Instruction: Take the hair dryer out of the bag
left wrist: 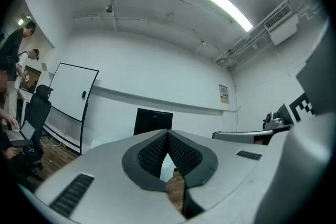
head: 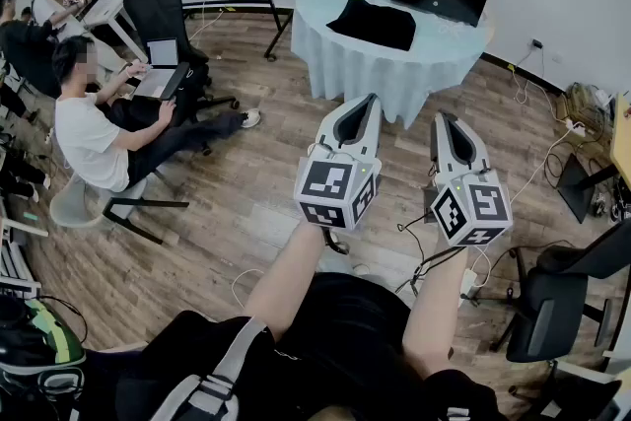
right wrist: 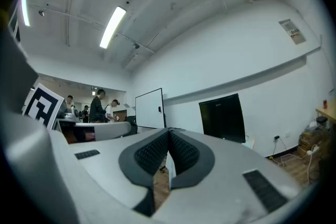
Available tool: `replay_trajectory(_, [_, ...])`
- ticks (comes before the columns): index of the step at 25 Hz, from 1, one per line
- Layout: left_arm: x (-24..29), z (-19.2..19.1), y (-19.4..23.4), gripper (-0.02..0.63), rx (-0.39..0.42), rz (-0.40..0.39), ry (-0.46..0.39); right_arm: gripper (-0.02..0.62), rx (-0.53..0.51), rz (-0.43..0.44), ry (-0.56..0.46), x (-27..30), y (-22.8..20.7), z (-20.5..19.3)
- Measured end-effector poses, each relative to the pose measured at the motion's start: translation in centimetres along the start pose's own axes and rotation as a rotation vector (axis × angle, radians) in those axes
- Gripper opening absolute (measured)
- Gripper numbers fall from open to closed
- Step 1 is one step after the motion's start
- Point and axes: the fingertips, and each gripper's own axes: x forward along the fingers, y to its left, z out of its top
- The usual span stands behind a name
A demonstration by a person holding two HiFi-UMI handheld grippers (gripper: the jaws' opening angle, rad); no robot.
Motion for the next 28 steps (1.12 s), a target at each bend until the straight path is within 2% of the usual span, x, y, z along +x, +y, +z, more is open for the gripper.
replay_trajectory(11, [-0.3, -1.6, 0.4, 0.015, -0.013, 0.0, 0.027, 0.003, 0.002, -0.014, 0.041, 0.1, 0.1, -2.2])
replay_trajectory(19, [-0.4, -0.9, -0.1, 0.015, 0.006, -0.008, 0.025, 0.005, 0.011, -0.051, 0.001, 0.1, -1.0, -0.8])
replay_trajectory(28, [0.3, -0.2, 1.7, 0.015, 0.014, 0.028, 0.013, 0.005, 0.004, -0.045, -0.021, 1.0, -1.3, 0.1])
